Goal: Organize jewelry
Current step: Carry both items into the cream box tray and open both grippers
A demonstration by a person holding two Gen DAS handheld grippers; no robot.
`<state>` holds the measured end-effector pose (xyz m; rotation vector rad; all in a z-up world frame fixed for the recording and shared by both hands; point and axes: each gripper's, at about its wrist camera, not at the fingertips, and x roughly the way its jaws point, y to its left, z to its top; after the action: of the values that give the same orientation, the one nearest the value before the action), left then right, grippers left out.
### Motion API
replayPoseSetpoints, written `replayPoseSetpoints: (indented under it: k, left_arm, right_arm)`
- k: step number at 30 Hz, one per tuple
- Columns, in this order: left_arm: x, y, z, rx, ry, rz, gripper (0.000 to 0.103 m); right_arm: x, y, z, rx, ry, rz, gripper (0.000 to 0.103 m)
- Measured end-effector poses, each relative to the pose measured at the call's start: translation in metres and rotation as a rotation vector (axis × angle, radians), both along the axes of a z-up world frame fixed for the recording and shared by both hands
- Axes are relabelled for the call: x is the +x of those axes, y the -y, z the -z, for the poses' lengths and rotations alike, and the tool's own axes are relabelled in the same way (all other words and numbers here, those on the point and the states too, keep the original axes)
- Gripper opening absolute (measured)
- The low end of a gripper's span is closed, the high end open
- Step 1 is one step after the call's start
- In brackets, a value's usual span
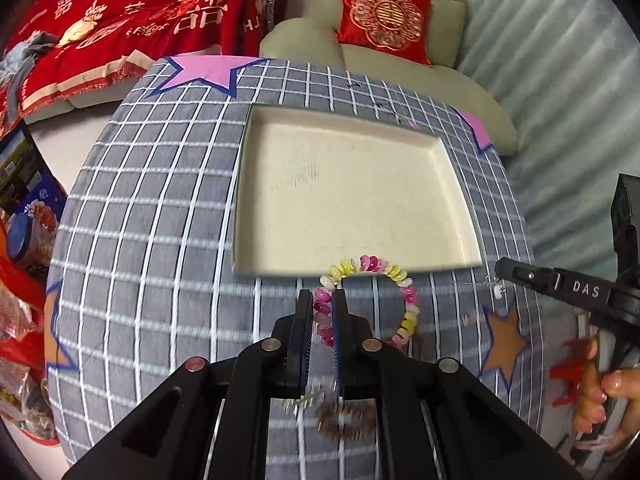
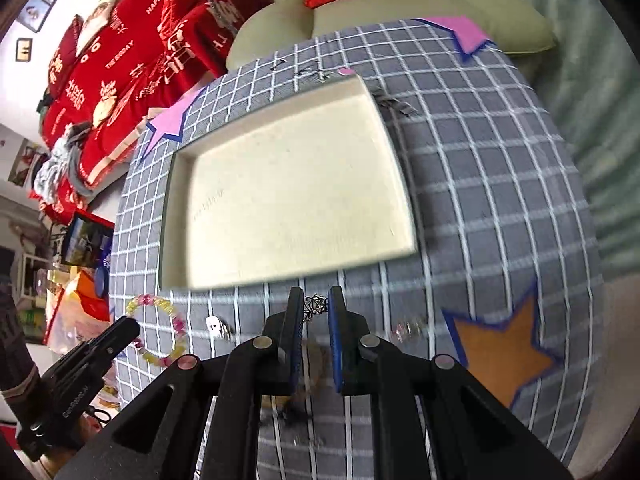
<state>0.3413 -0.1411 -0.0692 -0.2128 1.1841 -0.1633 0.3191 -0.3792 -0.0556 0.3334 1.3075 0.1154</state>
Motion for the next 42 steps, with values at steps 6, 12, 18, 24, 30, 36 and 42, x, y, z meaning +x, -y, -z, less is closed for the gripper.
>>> replayPoseSetpoints:
  k: [6, 12, 18, 24, 30, 36, 42]
  left_arm:
    - [0.030, -0.003, 0.024, 0.045, -0.020, -0.021, 0.019]
    - [0.048, 0.002, 0.056, 0.108, -0.054, -0.018, 0.019]
    - [0.040, 0.008, 0.077, 0.200, -0.073, 0.016, 0.019]
    - [0.048, 0.015, 0.091, 0.244, -0.087, 0.033, 0.019]
    - [0.065, 0.033, 0.093, 0.260, -0.077, 0.043, 0.019]
    - [0.064, 0.026, 0.069, 0.268, -0.029, 0.021, 0.103]
    - [0.065, 0.022, 0.046, 0.250, 0.015, 0.015, 0.103]
  right_arm:
    - [0.048, -0.002, 0.023, 0.011, -0.022, -0.046, 0.013]
    - [0.073, -0.004, 0.056, 0.002, -0.064, -0.075, 0.013]
    - [0.084, -0.008, 0.089, 0.003, -0.122, -0.082, 0.014]
    - [0.085, -0.012, 0.091, 0.021, -0.113, -0.112, 0.051]
    - [0.084, -0.015, 0.079, 0.049, -0.091, -0.107, 0.071]
    - [0.074, -0.005, 0.055, 0.080, -0.042, -0.069, 0.079]
    - [0.058, 0.007, 0.033, 0.118, -0.008, -0.018, 0.083]
